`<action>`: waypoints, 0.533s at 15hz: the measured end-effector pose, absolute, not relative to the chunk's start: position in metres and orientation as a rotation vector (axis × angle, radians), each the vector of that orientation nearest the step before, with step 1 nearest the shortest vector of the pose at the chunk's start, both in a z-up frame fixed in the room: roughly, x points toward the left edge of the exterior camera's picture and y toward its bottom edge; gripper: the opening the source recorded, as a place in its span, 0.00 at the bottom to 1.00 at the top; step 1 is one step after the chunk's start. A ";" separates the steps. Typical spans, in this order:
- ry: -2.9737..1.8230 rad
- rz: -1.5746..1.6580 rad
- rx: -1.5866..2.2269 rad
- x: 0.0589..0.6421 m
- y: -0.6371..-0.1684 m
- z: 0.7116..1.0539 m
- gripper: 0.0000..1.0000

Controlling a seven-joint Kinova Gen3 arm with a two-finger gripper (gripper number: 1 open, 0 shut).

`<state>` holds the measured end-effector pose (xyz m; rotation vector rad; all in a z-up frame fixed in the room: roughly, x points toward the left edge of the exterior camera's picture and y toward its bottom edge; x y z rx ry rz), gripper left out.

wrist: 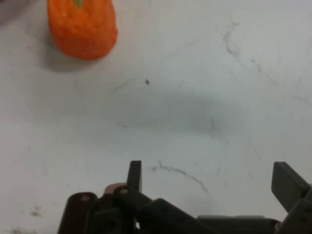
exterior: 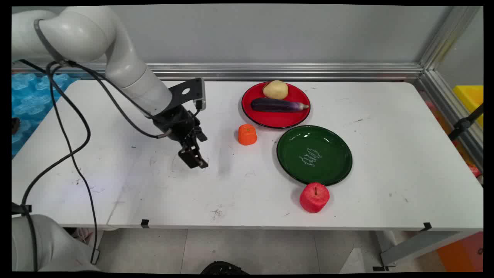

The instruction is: Pick up the eggplant from the red plate

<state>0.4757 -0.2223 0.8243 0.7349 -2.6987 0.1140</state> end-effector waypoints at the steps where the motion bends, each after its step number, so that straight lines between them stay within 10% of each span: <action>1: -2.691 0.127 0.732 0.473 -0.228 0.824 1.00; 8: -2.635 0.212 0.697 0.449 -0.294 0.826 1.00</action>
